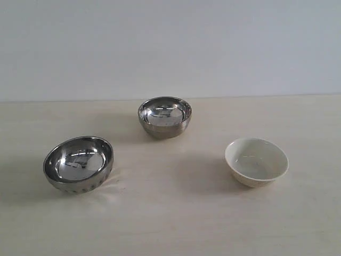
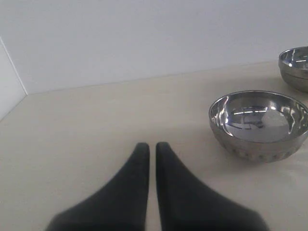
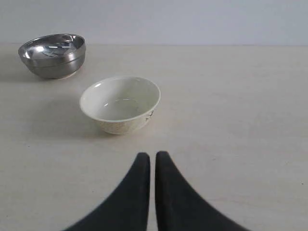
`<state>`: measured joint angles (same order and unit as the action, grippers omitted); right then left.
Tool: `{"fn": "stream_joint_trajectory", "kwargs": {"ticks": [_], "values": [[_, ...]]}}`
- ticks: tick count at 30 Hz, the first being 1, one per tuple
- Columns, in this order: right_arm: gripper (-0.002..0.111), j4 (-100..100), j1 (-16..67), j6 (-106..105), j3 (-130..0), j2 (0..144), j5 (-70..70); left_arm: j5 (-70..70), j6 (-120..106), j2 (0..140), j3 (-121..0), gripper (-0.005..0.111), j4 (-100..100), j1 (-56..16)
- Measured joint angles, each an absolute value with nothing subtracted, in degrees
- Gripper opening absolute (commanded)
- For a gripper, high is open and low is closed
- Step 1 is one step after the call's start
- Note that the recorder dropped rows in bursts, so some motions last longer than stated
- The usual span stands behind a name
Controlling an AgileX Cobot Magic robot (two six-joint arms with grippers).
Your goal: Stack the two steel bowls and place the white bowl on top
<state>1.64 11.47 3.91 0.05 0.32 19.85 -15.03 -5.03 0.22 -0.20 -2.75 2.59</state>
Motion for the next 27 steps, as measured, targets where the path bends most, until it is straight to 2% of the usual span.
{"fn": "stream_joint_trajectory", "kwargs": {"ticks": [12,20,27], "values": [[0.0,0.68,11.47,4.84,0.05,0.32,19.88,-15.03,-5.03,0.22,-0.2,0.004,-2.75,2.59],[0.0,-19.72,11.47,29.41,0.05,0.32,19.39,-15.03,-5.03,0.22,-0.2,0.004,-2.75,2.59],[0.0,-23.54,11.47,33.77,0.05,0.32,18.72,-15.03,-5.03,0.22,-0.2,0.004,-2.75,2.59]]}}
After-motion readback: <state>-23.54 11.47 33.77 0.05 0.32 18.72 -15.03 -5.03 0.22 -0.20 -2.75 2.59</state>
